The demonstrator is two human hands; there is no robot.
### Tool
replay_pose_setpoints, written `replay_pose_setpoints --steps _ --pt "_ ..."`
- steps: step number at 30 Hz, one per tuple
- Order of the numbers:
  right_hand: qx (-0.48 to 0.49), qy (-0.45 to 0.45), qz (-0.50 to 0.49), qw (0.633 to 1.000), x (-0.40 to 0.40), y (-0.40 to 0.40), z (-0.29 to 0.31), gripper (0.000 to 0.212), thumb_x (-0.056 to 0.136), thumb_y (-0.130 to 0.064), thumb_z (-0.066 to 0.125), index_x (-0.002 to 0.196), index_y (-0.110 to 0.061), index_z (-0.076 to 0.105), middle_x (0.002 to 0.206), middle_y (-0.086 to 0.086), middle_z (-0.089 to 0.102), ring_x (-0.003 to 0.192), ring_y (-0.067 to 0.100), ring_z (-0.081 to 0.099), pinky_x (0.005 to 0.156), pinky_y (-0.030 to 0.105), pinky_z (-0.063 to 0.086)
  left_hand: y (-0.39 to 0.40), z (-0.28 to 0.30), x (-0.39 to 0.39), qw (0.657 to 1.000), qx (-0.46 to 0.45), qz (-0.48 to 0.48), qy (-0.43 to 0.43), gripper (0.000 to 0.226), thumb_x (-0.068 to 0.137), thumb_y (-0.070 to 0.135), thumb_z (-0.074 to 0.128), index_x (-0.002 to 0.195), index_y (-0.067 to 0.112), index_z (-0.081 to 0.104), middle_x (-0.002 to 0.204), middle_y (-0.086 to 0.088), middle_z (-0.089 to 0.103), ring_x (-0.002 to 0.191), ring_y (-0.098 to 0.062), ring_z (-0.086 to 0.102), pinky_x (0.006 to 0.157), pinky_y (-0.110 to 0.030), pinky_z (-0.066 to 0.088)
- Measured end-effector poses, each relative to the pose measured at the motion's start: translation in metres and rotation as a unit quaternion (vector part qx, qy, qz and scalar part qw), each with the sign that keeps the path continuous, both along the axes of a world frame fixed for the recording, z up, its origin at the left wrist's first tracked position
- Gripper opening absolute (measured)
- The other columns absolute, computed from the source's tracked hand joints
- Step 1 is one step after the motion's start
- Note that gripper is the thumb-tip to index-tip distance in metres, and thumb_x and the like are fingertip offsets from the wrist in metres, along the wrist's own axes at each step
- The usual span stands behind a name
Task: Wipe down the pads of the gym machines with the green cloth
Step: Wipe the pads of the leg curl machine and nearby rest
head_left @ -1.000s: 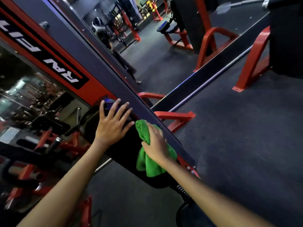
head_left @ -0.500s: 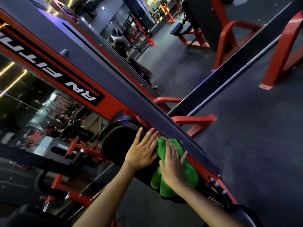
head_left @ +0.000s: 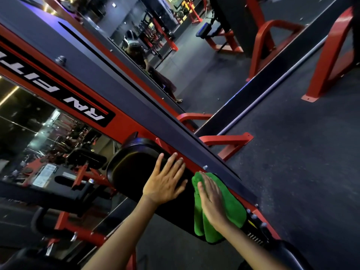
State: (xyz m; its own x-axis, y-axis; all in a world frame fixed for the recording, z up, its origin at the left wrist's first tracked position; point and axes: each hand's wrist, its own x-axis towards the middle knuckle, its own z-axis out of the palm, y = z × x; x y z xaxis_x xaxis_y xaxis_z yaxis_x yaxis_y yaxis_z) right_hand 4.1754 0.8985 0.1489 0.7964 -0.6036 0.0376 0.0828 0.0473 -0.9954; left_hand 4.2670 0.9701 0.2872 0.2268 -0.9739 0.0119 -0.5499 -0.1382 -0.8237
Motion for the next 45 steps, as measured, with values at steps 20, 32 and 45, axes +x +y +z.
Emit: replay_pose_setpoints --steps 20,32,45 --pt "-0.04 -0.036 -0.15 0.987 0.009 0.01 -0.014 0.062 0.094 -0.062 0.031 0.125 -0.015 0.057 0.123 0.004 0.064 0.116 0.009 0.054 0.103 0.038 0.04 0.0 -0.001 0.002 1.0 0.018 -0.008 -0.004 0.056 0.1 0.04 0.023 0.125 0.007 0.061 0.132 -0.009 0.059 0.132 -0.029 0.037 0.116 -0.051 0.009" --pt "0.071 0.105 -0.098 0.987 -0.007 0.004 -0.043 0.038 0.093 -0.02 0.06 0.122 0.003 0.059 0.118 0.017 0.064 0.112 0.027 0.059 0.091 0.023 0.04 -0.005 -0.028 -0.009 0.991 0.134 0.016 0.024 0.06 0.1 0.043 0.022 0.115 0.007 0.068 0.119 -0.01 0.067 0.117 -0.031 0.058 0.114 -0.048 0.015" --pt "0.043 0.121 -0.079 0.989 -0.009 -0.004 -0.06 0.037 0.092 -0.015 0.059 0.123 0.005 0.058 0.113 0.022 0.066 0.104 0.032 0.064 0.086 0.023 0.042 -0.004 -0.032 -0.006 0.992 0.123 -0.002 0.03 0.065 0.096 0.051 0.026 0.118 0.005 0.065 0.124 -0.011 0.063 0.125 -0.032 0.043 0.116 -0.048 0.01"
